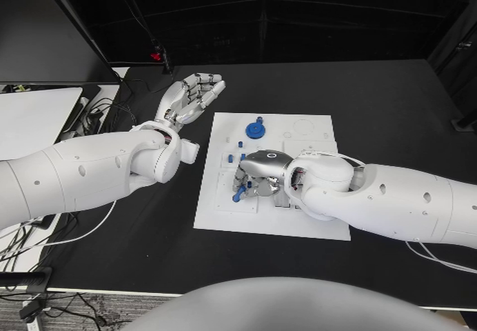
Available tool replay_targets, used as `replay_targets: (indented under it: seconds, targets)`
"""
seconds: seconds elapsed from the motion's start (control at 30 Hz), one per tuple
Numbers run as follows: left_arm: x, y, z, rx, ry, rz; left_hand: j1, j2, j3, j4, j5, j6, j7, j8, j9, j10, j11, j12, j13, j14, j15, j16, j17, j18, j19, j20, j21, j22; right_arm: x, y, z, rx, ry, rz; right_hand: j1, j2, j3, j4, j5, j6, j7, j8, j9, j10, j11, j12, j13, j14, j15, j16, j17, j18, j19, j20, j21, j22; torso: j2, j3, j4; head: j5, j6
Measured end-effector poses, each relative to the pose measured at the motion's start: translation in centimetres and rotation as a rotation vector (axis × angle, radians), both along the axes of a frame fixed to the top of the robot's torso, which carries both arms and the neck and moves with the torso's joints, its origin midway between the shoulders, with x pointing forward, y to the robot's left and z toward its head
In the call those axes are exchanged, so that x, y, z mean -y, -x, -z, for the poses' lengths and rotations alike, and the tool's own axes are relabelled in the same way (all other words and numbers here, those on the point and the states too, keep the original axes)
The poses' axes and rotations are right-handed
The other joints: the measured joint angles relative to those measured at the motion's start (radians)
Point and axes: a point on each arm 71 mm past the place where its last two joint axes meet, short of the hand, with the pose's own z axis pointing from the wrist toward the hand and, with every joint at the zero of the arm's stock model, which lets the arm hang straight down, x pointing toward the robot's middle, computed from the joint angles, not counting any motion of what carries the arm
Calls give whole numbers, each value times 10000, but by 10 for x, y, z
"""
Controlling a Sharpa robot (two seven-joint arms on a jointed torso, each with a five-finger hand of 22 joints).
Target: Assemble the parts on the task board
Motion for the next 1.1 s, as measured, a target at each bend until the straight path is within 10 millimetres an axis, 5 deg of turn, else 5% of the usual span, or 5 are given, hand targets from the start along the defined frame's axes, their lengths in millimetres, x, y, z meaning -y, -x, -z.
replay_targets:
  seconds: [0.57, 0.9, 1.1]
  targets:
    - [0, 0, 0, -1, 0, -4, 53, 53, 0, 1, 0, 0, 0, 0, -10, 0, 0, 48, 0, 0, 0, 0, -18, 0, 0, 0, 0, -10, -5, 1, 0, 1, -74, -89, -549, -336, -239, 41, 23, -712, 303, -282, -20, -807, 260, -42, -3, -35, 249, -143, -289, 0, -155, 228, -248, -90, 0, -3, 12, 2, -1]
    - [0, 0, 0, -1, -1, -4, 53, 53, 1, 1, 0, 0, 0, 0, -9, 0, 0, 48, 0, 0, 0, 0, -17, 0, 0, 0, 0, -9, -6, 2, -1, 36, -307, -91, -1198, -530, -623, 40, 22, -1804, 383, -282, -46, -1177, 351, -42, 25, -36, 322, -322, -660, -1, -241, 392, -542, -303, 0, -2, 12, -4, -20]
    - [0, 0, 0, -1, 0, -2, 53, 53, 1, 1, -1, 0, 0, 39, -9, 0, 0, 48, -12, 0, 0, 0, -27, 0, 0, 0, 0, -9, -7, 2, -4, 30, -738, -120, -1204, -465, -645, 6, 23, -1554, 395, -125, 57, -891, 297, 263, 80, -36, 322, -376, -804, -1, -240, 392, -607, -355, 1, -3, 12, -12, -26]
